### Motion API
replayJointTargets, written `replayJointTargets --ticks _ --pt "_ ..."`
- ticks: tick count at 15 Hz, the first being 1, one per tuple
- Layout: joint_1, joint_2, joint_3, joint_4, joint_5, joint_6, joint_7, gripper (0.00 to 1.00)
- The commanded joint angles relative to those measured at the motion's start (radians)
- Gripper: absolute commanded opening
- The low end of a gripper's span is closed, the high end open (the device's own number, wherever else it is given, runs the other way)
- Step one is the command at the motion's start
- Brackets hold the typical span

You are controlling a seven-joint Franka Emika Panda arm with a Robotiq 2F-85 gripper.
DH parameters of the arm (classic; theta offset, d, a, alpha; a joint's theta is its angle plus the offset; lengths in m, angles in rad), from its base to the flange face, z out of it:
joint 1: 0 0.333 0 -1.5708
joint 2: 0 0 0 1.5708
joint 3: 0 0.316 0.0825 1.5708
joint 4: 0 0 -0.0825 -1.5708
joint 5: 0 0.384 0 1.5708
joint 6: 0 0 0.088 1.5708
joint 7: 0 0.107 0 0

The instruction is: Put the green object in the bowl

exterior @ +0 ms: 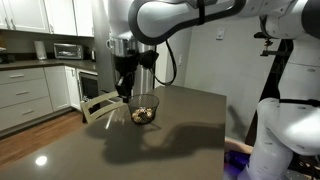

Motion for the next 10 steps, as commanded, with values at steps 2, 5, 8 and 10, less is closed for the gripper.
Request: replayJointTargets --ticks 2,5,8,10 --pt "-0.052 0.021 -0.027 0.008 -0.097 0.028 0.081 0.12" --pt "-0.075 0.034 -0.049 0.012 -0.131 0.032 0.15 0.11" --pt "-0.091 0.038 -0.07 0.01 -0.146 0.013 0.23 0.11" --pt "-0.102 0.037 -0.082 0.005 -0.154 0.0 0.284 0.11"
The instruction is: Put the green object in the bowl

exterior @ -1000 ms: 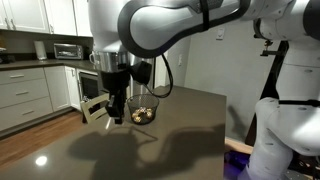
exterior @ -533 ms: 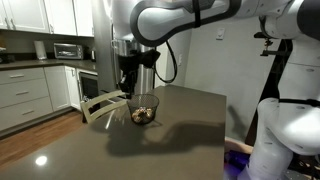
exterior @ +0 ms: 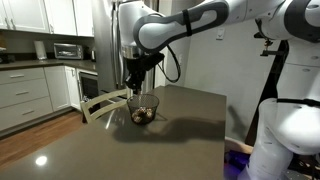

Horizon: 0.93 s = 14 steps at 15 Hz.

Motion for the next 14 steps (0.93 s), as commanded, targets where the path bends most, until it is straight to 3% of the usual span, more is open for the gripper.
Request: replayJointTargets --ticks 1,2,3,4,11,14 --pt "-0.02 0.005 -0.013 0.005 -0.029 -0.033 0.113 0.11" --pt "-0.024 0.005 -0.017 0.005 -0.03 -0.042 0.138 0.12" --pt "-0.027 -0.002 -0.022 0.001 -0.015 -0.052 0.152 0.55" --pt "-0.03 -0.006 -0.025 0.0 -0.013 -0.059 0.166 0.56" --pt "-0.029 -0.102 -0.018 -0.047 0.012 -0.067 0.165 0.98" --pt "-0.029 -0.159 -0.009 -0.071 0.047 -0.092 0.122 1.0"
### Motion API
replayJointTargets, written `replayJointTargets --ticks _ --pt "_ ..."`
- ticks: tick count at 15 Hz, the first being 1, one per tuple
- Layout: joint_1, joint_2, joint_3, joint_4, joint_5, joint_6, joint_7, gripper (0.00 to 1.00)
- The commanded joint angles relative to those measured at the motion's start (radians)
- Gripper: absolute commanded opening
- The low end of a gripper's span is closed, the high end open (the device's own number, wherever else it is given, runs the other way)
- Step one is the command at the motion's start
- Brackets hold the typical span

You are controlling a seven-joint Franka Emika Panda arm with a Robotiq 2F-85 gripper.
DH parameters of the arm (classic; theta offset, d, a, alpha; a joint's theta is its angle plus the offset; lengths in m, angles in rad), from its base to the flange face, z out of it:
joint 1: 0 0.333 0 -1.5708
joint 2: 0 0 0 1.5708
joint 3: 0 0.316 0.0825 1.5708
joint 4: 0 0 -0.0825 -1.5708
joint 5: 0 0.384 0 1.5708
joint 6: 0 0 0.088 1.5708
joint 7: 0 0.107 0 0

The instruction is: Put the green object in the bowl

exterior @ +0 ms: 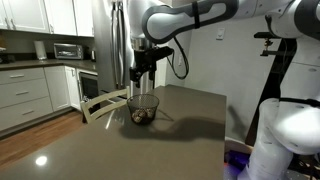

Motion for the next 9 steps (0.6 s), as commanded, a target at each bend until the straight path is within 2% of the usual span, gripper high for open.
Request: replayJointTargets --ticks 1,2,9 --pt "-0.007 -0.099 0.018 -0.059 0.055 -0.047 -0.055 1.0" --pt "-0.014 -0.038 0.023 -0.015 0.02 -0.025 -0.013 1.0" --pt "-0.015 -0.04 0.027 -0.02 0.023 -0.026 -0.015 1.0"
